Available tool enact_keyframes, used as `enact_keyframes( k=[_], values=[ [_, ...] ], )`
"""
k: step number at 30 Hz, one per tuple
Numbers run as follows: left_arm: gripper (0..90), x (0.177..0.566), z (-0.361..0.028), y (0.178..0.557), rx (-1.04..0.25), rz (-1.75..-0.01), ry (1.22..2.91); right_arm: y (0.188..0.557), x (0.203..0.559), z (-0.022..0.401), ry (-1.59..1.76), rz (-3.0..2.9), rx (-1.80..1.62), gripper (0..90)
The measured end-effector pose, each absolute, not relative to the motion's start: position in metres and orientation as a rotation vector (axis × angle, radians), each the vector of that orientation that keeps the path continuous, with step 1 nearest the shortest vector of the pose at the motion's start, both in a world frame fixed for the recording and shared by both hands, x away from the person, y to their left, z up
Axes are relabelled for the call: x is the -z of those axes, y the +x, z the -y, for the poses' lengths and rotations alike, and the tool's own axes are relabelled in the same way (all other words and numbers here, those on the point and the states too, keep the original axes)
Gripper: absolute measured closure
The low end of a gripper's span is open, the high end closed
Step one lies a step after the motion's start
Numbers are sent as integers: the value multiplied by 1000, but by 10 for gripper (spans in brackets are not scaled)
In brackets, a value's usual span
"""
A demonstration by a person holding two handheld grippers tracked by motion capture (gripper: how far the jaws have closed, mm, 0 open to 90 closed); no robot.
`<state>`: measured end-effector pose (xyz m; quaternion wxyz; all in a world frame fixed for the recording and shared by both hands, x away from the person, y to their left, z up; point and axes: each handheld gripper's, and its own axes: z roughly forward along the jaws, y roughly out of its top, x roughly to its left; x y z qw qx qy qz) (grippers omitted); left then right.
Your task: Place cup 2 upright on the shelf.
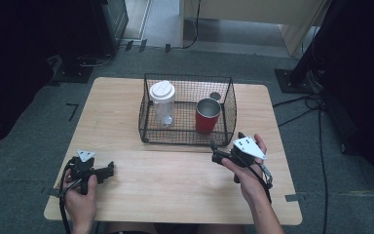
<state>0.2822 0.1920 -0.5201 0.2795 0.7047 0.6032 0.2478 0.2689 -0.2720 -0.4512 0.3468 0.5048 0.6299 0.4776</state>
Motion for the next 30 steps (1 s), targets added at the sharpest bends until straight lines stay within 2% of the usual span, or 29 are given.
enact_keyframes(
  k=[16,30],
  values=[
    [0,520,-192,282,-665,-1617,1892,253,490,309,1419,-1616,-1141,9],
    [0,520,-192,282,-665,-1617,1893,239,509,334,1482,-1594,-1081,9]
  ],
)
